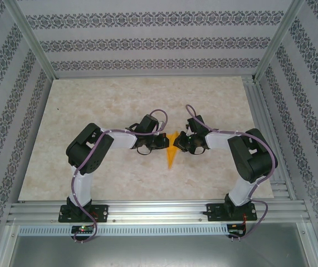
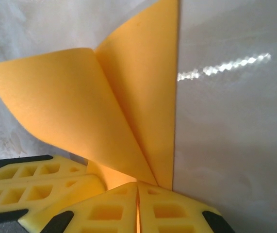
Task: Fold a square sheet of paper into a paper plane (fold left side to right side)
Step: Fold the wing for the fifth time at the center of the table.
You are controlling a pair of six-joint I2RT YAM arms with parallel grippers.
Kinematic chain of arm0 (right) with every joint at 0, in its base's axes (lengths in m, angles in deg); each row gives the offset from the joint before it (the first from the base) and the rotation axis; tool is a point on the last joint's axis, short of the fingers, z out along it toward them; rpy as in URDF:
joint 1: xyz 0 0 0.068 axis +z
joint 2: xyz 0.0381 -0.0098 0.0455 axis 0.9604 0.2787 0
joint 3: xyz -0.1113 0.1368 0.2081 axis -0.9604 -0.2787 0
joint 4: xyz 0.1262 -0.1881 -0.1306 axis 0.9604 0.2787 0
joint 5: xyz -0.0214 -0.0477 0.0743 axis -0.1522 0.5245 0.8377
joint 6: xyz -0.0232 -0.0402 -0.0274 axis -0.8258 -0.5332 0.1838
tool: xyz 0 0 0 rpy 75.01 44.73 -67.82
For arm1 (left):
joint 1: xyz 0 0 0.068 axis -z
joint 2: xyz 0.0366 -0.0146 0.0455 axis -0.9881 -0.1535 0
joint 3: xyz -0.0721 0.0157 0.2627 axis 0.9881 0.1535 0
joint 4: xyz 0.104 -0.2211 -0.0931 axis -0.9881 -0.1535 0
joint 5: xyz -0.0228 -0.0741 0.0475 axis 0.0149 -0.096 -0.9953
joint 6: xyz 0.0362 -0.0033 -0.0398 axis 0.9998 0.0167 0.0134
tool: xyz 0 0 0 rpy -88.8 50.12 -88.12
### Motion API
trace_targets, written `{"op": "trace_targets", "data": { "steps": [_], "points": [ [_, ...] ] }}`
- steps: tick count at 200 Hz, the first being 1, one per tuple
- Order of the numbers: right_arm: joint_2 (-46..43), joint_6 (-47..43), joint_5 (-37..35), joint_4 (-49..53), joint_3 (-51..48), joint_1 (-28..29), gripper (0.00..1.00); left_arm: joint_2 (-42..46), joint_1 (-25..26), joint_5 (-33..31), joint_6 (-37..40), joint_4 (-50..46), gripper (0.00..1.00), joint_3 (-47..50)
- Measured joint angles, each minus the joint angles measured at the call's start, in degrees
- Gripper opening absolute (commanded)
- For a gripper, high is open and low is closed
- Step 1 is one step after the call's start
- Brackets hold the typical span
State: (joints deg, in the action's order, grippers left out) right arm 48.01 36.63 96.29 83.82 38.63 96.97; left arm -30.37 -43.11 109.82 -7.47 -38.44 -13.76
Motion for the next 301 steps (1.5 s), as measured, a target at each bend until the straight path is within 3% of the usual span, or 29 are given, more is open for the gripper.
{"op": "trace_targets", "data": {
  "steps": [52,100,148,212,301],
  "points": [
    [0.31,0.00,0.07,-0.02,0.24,0.11,0.09,10.71,0.33,-2.84,2.69,-6.49,0.14,0.22],
    [0.42,0.00,0.00,-0.02,0.39,0.46,0.09,20.33,2.82,-3.13,1.77,-5.20,0.14,6.82],
    [0.42,-0.20,0.00,0.00,0.39,0.48,0.09,18.34,10.84,-2.82,-2.67,-1.09,0.12,9.77],
    [0.42,-0.24,0.00,0.00,0.39,0.48,0.10,10.99,11.15,-2.95,-3.50,-0.46,0.11,8.87],
    [0.42,-1.07,0.00,0.02,0.39,0.48,0.10,8.96,11.15,-3.06,-3.56,-0.28,0.11,8.70]
  ]
}}
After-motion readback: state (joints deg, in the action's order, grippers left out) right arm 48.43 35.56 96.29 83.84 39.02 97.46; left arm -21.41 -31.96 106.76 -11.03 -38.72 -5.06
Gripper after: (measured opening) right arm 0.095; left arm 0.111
